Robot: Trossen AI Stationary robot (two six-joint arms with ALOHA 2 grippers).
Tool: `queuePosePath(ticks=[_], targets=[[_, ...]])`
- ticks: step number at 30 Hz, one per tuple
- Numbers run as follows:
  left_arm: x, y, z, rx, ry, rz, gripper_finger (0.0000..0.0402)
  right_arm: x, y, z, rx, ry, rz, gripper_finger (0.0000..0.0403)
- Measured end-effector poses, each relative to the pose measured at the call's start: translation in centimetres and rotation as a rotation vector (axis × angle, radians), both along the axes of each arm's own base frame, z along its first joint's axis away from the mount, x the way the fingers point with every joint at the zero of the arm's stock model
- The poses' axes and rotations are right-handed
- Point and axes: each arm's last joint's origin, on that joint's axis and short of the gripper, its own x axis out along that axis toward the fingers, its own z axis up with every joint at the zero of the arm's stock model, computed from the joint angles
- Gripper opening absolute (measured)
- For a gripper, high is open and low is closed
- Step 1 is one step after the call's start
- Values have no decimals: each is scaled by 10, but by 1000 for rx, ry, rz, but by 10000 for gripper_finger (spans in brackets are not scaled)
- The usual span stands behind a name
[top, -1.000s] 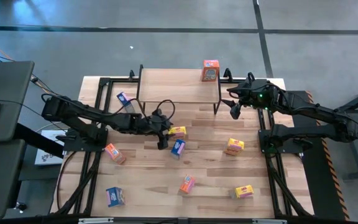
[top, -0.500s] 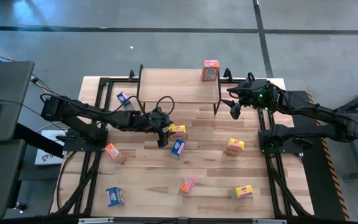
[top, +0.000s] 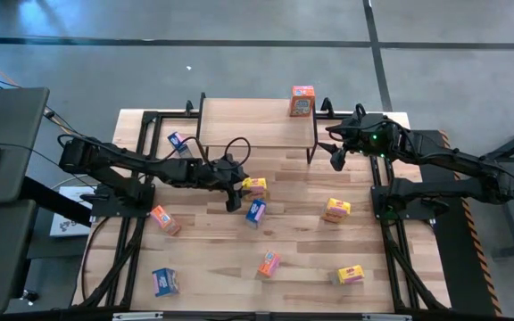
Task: Stack cereal on shelf
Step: Put the top left yellow cereal box on the shelf
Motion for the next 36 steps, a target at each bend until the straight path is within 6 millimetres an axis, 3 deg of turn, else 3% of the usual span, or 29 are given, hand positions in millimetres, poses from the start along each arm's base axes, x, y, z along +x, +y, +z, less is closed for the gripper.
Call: queuePosePath(ticks=[18, 36], targets=[[0, 0, -3, -5, 17, -5, 242, 0, 0, 0, 1, 0, -1, 257], [6, 0, -19, -9, 60, 4, 241, 0, 0, 0, 1, 0, -1, 257]])
